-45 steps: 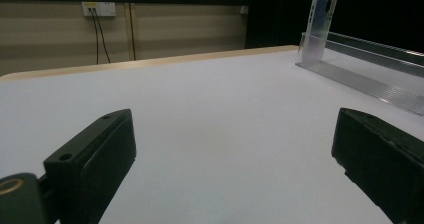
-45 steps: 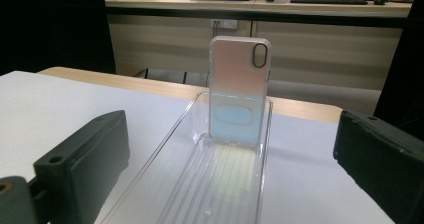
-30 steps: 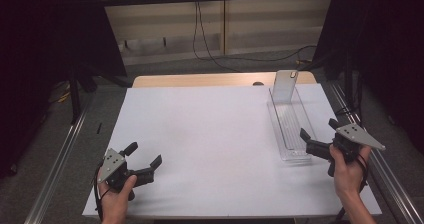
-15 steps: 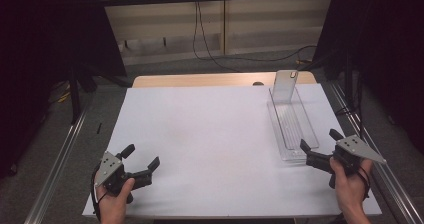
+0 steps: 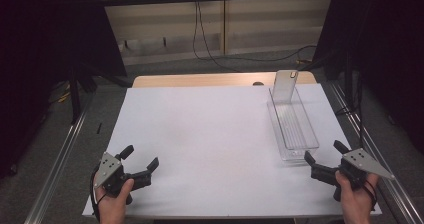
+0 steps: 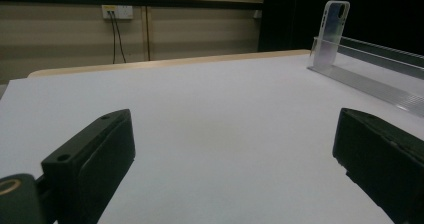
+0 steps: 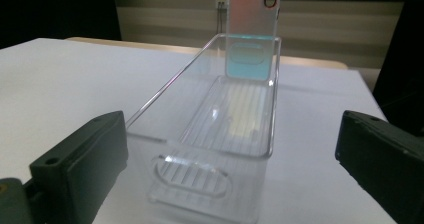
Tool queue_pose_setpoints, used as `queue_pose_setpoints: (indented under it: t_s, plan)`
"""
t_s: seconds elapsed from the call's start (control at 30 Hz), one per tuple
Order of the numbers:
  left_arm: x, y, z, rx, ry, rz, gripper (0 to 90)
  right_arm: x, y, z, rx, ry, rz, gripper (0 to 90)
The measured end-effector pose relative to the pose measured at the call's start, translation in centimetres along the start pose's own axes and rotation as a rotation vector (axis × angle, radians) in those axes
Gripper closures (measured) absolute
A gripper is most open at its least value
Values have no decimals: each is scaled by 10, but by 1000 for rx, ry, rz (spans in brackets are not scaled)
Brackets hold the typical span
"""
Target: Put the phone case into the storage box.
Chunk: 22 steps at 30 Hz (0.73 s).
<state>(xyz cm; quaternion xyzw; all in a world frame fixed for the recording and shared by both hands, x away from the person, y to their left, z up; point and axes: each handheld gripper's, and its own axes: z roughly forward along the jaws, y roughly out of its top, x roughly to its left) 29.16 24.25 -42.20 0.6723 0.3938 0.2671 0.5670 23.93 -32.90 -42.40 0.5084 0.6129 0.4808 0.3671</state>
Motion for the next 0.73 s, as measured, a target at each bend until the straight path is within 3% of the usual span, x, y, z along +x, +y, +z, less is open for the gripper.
queue_pose_setpoints:
  t_s: [0.37,0.73]
  plan:
    - [-1,-1,-1,8,-3,10,31,-2,-18,-11,-10,-51,-47,0]
    - [0,-2,2,22,-29,-5,31,-1,-24,-10,6,-51,-33,0]
